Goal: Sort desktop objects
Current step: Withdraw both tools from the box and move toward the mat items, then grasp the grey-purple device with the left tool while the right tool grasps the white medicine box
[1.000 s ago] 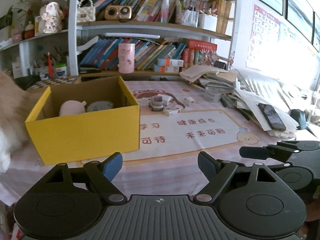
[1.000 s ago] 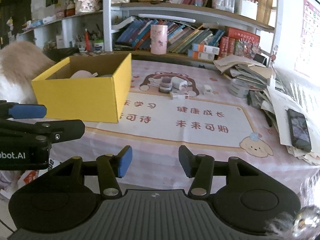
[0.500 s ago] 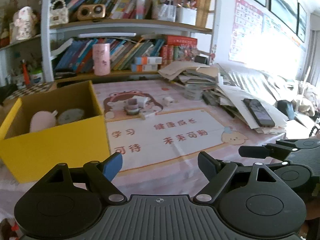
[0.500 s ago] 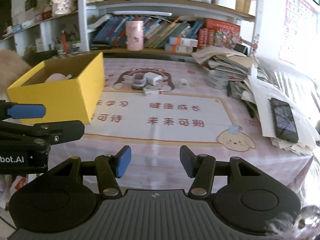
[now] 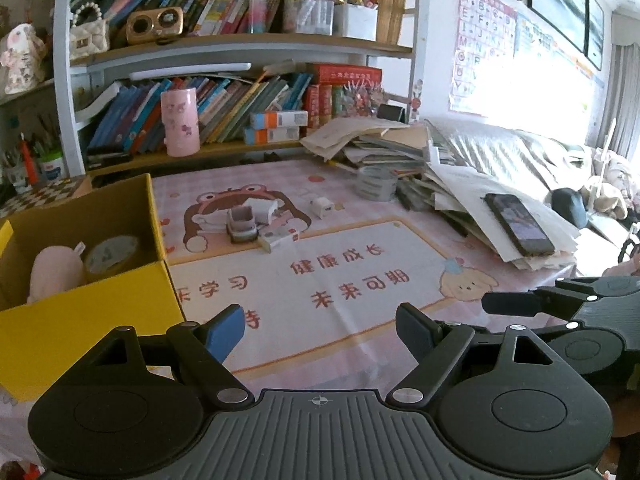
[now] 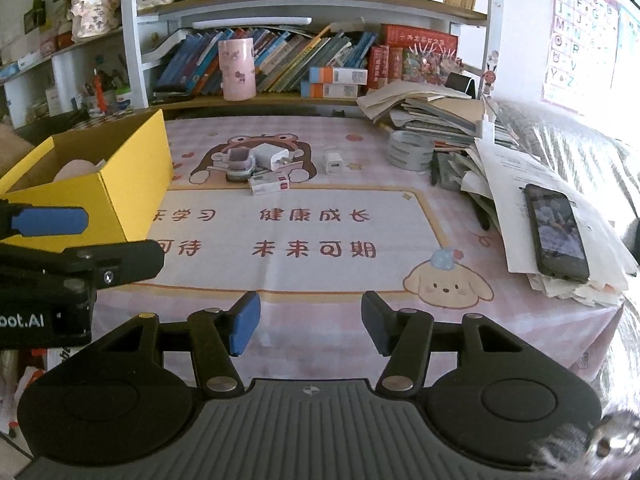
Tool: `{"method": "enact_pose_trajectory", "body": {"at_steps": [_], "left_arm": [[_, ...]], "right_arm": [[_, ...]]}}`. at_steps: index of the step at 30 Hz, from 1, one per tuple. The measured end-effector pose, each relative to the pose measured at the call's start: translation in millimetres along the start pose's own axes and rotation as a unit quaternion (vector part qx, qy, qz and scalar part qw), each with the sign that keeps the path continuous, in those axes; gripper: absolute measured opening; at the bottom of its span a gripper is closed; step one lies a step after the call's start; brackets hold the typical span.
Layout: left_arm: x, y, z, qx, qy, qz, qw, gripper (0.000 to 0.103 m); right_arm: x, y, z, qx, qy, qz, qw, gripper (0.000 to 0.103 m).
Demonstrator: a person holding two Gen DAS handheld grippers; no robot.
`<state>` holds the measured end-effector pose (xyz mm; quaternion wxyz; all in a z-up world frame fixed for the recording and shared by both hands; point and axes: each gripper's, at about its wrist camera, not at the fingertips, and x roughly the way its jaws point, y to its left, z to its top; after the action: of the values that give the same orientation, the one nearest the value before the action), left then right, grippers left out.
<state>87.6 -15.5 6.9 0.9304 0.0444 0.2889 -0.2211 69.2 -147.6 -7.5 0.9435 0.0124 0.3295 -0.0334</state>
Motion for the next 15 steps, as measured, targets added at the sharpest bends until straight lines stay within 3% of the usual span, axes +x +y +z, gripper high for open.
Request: {"method": "enact_pose_trajectory", "body": {"at_steps": [15], "left_arm": [[57,-8,40,-0.014,0.010,0.024,0.9996,0.085]], "right_arm": [[57,-37,40,-0.008,0.016,0.036,0.999,0.057]]}}
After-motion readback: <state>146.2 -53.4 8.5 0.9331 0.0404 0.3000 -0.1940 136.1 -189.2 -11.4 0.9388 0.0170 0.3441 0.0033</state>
